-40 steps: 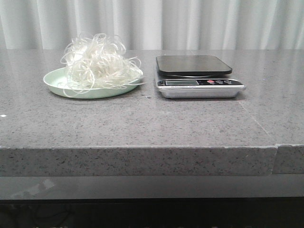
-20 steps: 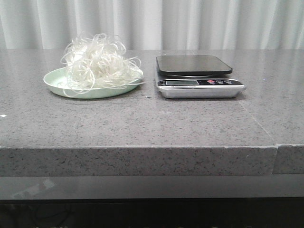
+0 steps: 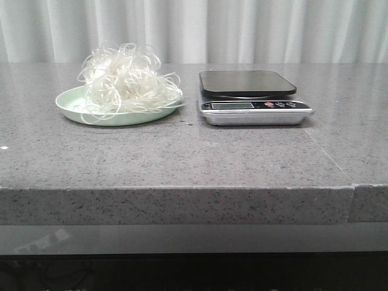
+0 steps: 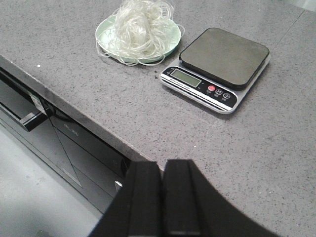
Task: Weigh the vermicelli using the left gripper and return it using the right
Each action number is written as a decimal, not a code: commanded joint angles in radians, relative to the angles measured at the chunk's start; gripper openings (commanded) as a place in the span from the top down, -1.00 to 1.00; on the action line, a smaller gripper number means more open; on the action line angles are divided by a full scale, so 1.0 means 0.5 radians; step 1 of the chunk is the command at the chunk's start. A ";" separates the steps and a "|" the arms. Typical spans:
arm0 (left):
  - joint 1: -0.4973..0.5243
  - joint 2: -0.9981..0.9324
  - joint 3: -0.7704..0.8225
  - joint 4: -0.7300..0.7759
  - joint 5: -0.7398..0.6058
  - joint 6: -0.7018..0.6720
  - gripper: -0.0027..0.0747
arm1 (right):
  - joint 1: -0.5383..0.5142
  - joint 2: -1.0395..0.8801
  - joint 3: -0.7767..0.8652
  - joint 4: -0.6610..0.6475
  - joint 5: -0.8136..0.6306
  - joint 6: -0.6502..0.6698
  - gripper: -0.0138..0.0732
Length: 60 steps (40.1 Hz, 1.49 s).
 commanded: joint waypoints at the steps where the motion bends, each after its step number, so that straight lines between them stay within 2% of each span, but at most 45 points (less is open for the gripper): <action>1: -0.016 -0.002 -0.048 0.004 -0.147 -0.015 0.53 | -0.016 0.019 -0.042 -0.018 -0.140 -0.009 0.32; 18: -0.012 -0.053 -0.027 0.000 -0.147 -0.015 0.53 | -0.016 0.019 -0.042 -0.018 -0.140 -0.009 0.32; 28: 0.020 -0.219 0.085 0.000 -0.151 -0.015 0.53 | -0.016 0.019 -0.042 -0.018 -0.140 -0.009 0.32; 44: 0.576 -0.780 0.563 0.014 -0.184 -0.015 0.53 | -0.016 0.019 -0.042 -0.018 -0.140 -0.009 0.32; 48: 0.741 -0.943 0.718 0.014 -0.306 -0.015 0.53 | -0.016 0.019 -0.042 -0.018 -0.140 -0.009 0.32; 60: 1.218 -1.372 1.346 -0.044 -0.953 -0.015 0.53 | -0.016 0.019 -0.042 -0.018 -0.140 -0.009 0.32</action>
